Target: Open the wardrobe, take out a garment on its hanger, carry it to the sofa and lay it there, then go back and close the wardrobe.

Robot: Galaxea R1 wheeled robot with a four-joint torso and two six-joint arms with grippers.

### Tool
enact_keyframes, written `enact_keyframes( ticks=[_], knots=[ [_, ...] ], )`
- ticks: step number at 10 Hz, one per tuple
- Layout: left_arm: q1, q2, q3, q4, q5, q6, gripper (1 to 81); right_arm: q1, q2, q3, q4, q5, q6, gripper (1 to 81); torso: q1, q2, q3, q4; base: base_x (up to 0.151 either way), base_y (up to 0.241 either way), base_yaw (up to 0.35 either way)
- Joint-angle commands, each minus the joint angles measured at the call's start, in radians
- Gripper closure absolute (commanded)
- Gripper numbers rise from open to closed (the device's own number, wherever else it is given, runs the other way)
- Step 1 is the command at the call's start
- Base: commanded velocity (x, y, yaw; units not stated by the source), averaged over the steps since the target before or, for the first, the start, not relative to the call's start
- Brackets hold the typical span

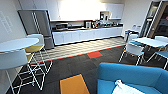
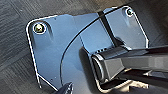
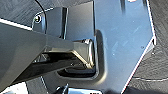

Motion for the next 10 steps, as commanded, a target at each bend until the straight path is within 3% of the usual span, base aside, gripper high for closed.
enact_keyframes(
  ticks=[1, 10],
  knots=[
    [-0.04, -0.003, 0.0, 0.016, 0.055, 0.003, 1.0, 0.024, 0.009, 0.003, -0.003, -0.055, -0.002, 1.0, 0.0, 0.0, 0.0, 0.0, 0.0, 0.0, 0.305],
    [-0.039, 0.005, 0.0, 0.02, 0.056, 0.003, 1.0, 0.026, 0.008, 0.0, 0.0, -0.055, -0.001, 1.0, 0.0, 0.0, 0.0, 0.0, 0.0, 0.0, 0.304]
  ],
)
